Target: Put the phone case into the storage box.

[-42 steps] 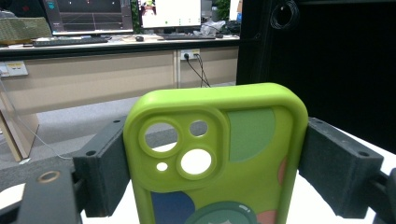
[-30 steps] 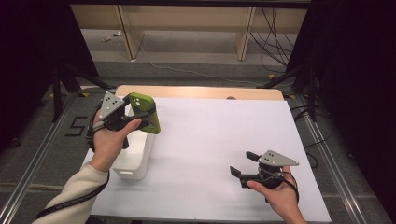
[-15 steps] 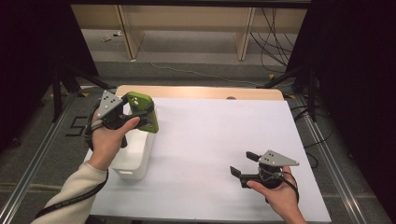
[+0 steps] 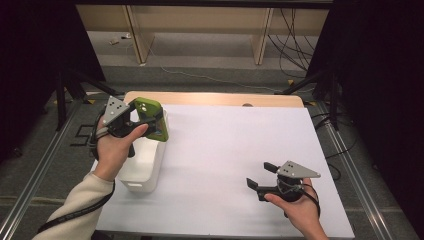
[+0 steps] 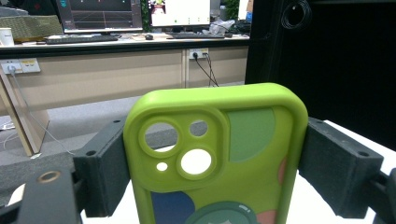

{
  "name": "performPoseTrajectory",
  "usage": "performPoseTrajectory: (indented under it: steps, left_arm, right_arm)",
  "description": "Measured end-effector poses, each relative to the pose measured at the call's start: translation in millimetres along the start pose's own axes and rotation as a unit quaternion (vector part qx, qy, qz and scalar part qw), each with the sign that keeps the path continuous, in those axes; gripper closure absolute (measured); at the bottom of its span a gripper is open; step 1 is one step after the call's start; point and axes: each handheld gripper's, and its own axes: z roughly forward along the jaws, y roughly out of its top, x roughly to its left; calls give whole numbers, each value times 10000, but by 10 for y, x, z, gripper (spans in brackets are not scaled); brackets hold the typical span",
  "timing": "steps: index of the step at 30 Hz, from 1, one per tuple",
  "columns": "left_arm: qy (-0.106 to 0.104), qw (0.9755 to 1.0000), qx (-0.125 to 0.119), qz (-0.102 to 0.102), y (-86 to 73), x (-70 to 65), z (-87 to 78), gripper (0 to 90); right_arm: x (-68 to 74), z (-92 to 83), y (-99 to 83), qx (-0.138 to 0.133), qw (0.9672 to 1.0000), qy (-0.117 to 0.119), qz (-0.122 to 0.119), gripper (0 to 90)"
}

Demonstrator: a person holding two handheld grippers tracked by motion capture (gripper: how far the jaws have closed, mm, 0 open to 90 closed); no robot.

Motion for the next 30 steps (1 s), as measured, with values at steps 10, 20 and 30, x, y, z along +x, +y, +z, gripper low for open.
performPoseTrajectory:
  steps: [10,20,30]
  left_arm:
    - [56,10000,16,-14,-3,47,22,164]
    - [112,9999,42,-9,-7,97,49,164]
    - [159,9999,59,-30,-9,156,76,164]
  right_arm:
    - [-1,-1,0,-11,10000,3,-2,159]
    - [-2,-6,3,-18,10000,9,-6,159]
    - [-4,-6,2,-33,10000,-4,-6,159]
